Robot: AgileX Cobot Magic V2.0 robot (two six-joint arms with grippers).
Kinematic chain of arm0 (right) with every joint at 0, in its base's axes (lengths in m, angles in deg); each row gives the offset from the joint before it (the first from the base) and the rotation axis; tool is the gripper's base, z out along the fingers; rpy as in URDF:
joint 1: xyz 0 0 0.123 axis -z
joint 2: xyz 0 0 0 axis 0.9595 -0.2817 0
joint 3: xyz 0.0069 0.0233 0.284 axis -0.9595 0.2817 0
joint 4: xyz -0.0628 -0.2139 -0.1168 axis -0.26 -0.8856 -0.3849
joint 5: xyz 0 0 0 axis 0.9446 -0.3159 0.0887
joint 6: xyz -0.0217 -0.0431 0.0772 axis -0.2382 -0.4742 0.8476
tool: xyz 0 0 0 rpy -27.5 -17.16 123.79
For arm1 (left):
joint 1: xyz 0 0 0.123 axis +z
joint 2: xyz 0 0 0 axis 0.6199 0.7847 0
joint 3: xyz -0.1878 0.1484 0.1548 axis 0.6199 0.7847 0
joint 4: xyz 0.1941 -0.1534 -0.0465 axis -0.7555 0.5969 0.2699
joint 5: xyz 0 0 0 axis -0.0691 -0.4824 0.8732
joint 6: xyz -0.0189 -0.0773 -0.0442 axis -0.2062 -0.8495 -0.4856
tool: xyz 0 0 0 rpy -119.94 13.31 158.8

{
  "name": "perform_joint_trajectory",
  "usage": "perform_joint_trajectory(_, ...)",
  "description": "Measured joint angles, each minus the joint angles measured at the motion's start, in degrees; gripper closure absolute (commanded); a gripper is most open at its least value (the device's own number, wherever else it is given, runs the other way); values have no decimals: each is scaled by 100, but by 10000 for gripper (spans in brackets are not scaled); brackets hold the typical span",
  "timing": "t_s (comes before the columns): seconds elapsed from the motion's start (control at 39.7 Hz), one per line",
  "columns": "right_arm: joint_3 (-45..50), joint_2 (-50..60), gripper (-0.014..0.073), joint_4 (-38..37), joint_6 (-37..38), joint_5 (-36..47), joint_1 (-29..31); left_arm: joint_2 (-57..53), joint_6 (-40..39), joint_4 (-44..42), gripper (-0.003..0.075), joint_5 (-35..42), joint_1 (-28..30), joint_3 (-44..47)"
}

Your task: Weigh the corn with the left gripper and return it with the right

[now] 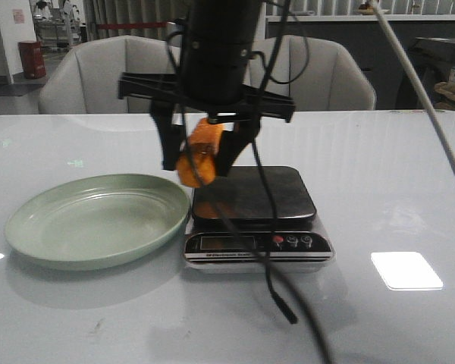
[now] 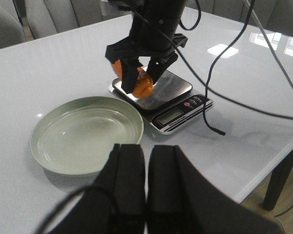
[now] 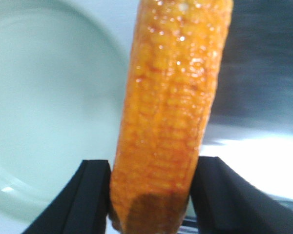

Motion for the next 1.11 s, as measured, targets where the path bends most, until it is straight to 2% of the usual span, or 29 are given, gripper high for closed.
perform_joint_trajectory(0.23, -9, -249, 407, 125, 0, 632, -492, 0, 0, 0, 607, 0, 0, 0)
perform_joint_trajectory(0.33, -9, -433, 312, 267, 11, 830, -594, 0, 0, 0, 607, 0, 0, 0)
perform_joint_trajectory(0.48, -9, -582, 92, 336, 18, 1106, -716, 0, 0, 0, 607, 0, 0, 0)
perform_joint_trajectory(0.55, -9, -633, 33, 346, 18, 1189, -749, 0, 0, 0, 607, 0, 0, 0)
perform_joint_trajectory(0.75, -9, -635, 20, 356, 18, 1188, -737, 0, 0, 0, 607, 0, 0, 0)
perform_joint_trajectory(0.91, -9, -379, 20, 356, -3, 859, -520, 0, 0, 0, 607, 0, 0, 0)
perform_joint_trajectory(1.11, -9, 225, 20, 356, -691, 73, 34, 0, 0, 0, 607, 0, 0, 0)
